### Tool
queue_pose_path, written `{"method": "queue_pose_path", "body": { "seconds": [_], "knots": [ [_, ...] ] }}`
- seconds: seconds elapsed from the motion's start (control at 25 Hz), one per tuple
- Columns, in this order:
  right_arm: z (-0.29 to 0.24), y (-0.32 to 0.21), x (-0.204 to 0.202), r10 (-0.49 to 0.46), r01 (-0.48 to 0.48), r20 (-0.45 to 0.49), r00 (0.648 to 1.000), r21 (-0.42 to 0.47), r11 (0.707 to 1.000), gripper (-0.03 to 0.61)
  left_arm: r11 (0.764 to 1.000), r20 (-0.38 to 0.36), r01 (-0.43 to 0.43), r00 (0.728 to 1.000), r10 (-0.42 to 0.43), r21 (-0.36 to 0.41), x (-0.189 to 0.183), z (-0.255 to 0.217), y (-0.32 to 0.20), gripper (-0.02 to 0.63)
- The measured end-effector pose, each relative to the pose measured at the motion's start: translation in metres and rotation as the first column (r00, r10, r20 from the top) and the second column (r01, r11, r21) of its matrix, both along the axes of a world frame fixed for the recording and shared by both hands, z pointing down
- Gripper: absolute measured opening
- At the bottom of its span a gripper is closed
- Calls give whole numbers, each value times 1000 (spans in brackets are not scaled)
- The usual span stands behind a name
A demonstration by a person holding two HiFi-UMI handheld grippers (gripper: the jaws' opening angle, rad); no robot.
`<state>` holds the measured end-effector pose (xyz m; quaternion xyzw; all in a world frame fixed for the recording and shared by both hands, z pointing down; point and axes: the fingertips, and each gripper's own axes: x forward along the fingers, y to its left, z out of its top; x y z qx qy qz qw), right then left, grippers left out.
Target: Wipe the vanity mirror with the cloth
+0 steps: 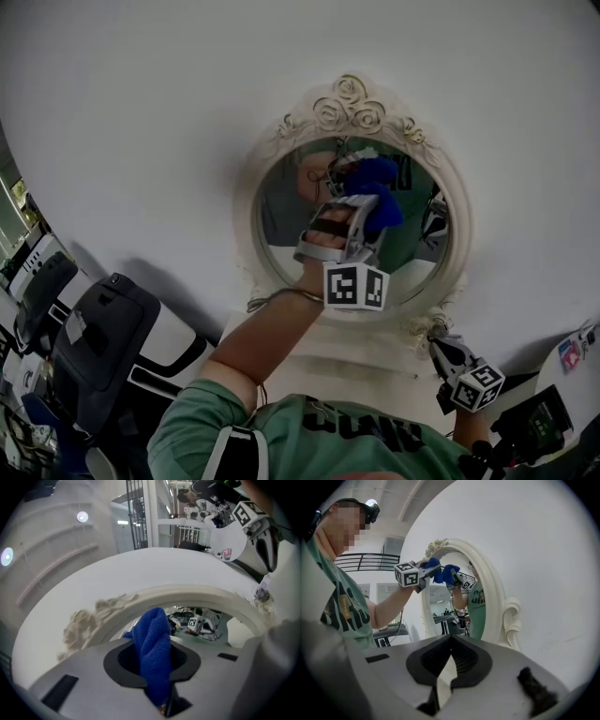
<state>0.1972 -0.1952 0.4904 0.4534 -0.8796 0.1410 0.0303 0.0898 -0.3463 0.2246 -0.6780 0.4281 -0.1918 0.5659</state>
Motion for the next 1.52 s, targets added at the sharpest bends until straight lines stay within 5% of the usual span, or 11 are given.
{"method": "queue_pose_path", "body": {
  "seconds": [0.2,0.36,0.56,1.12,1.4,1.52],
  "knots": [
    [-7,-4,-18,-34,34,-31,999,3,999,12,962,-119,268,955,-272,-50,-150,-6,-41,87],
    [-13,-6,-34,-65,66,-61,996,15,998,12,927,-90,372,923,-374,-38,-194,-5,-57,87],
    [-19,0,-35,-52,54,-76,996,27,998,12,916,-30,400,915,-401,-33,-194,7,-74,87],
    [-15,11,-15,-6,7,-67,998,23,1000,12,924,-79,377,921,-381,-64,-183,0,-69,86],
    [-16,15,-4,15,-13,-62,998,31,999,12,952,-129,301,944,-305,-50,-173,-4,-60,87],
    [-17,16,-2,22,-20,-62,998,34,999,12,966,-155,258,955,-251,24,-176,-5,-52,87]
  ]
}}
